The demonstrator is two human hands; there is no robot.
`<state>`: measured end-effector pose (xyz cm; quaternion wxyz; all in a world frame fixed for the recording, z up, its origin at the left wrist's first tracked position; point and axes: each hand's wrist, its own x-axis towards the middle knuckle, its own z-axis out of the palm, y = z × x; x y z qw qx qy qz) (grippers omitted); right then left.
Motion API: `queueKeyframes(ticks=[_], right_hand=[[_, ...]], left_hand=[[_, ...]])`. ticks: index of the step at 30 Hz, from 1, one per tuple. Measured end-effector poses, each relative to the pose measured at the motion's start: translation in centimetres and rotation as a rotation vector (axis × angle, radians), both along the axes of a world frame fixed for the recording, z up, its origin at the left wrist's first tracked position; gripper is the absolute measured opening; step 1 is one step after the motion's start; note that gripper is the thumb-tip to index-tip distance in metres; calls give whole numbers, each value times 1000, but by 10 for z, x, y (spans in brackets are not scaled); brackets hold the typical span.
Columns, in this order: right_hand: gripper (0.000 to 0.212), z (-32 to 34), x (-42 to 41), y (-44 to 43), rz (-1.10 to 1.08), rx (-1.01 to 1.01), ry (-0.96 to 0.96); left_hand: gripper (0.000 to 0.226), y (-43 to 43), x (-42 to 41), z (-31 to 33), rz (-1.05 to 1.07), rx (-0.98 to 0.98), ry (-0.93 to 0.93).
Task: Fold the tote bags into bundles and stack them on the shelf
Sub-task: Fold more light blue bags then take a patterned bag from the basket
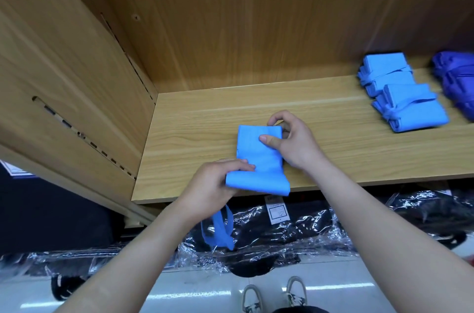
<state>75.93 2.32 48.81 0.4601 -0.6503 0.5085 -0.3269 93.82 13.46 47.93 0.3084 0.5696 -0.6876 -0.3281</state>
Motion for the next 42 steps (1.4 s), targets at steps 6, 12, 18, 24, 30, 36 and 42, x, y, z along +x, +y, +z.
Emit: queueKeyframes(ticks=[6, 12, 18, 24, 30, 36, 42], right_hand=[[19, 12, 0, 8, 65, 114, -288], [32, 25, -8, 18, 85, 344, -394], [22, 11, 0, 35, 85, 16, -351], [33, 11, -1, 37, 137, -184, -241], [36, 14, 0, 49, 126, -50, -392], [23, 21, 2, 45, -32, -74, -486], [11, 12, 9, 45, -157, -225, -356]], left_hand=[[63, -18, -9, 15, 136, 58, -128], [32, -27, -20, 17, 364, 54, -153], [43, -28, -26, 20, 479, 13, -166], [88, -31, -18, 34, 312, -34, -49], [67, -33, -19, 42, 104, -90, 12], [39, -33, -36, 32, 151, -256, 173], [41, -34, -45, 31, 327, -169, 381]])
